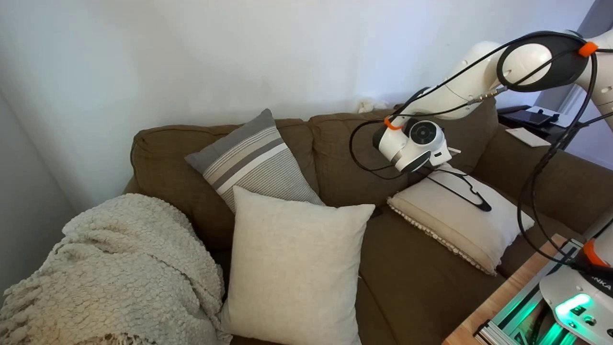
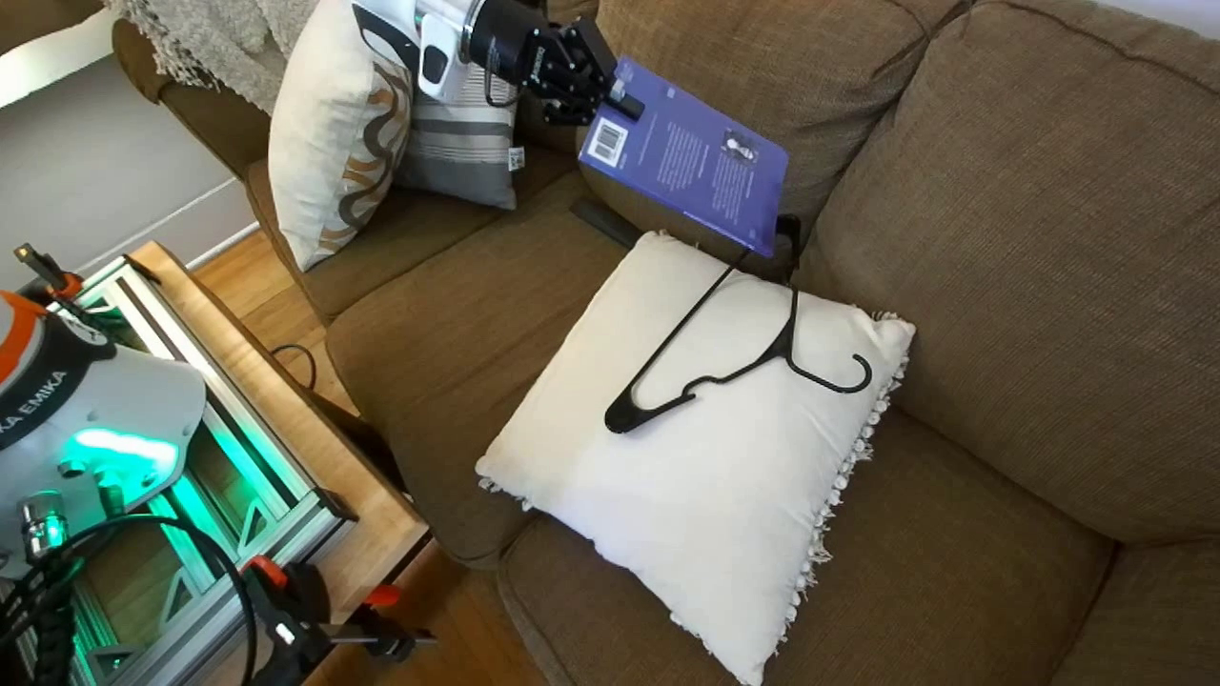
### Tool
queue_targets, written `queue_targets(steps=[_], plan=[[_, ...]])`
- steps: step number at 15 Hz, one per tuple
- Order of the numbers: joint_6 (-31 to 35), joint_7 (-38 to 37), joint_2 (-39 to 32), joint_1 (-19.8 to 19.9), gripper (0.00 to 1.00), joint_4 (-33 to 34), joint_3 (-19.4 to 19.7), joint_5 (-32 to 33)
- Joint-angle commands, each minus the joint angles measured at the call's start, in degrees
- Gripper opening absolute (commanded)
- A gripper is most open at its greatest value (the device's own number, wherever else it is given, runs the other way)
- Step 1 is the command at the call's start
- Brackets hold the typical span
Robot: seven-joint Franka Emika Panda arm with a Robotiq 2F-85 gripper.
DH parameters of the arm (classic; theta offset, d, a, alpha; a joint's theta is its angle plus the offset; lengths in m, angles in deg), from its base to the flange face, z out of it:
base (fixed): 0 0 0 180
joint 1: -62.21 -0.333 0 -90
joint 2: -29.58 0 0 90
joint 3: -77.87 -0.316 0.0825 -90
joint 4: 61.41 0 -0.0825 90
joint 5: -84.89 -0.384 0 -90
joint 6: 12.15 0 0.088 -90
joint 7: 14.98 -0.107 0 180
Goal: Put the blue book on top of the pillow on the right
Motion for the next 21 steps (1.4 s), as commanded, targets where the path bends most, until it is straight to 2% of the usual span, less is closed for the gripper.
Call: queue_targets(steps=[1, 5, 6, 9, 14, 15, 17, 18, 19, 21], plan=[[1.43, 1.84, -0.73, 0.94, 0.03, 2.38, -1.23, -1.72], [4.43, 6.61, -5.02, 1.59, 0.03, 7.50, -2.54, -10.65], [2.68, 8.02, -6.07, -1.10, 0.03, 8.31, 0.83, -14.73], [2.94, 12.08, -10.22, -4.70, 0.03, 11.05, 6.26, -24.82], [2.94, 17.71, -16.00, -11.15, 0.03, 15.85, 18.27, -29.21], [2.94, 18.86, -17.20, -11.96, 0.03, 17.07, 19.80, -29.52], [2.93, 20.90, -19.00, -12.22, 0.03, 19.64, 20.44, -29.30], [2.93, 21.47, -19.36, -11.90, 0.35, 20.43, 19.81, -28.52], [2.93, 21.74, -19.49, -11.08, 0.36, 21.37, 18.30, -28.15], [2.93, 23.26, -20.19, -10.70, 0.49, 23.11, 17.16, -28.43]])
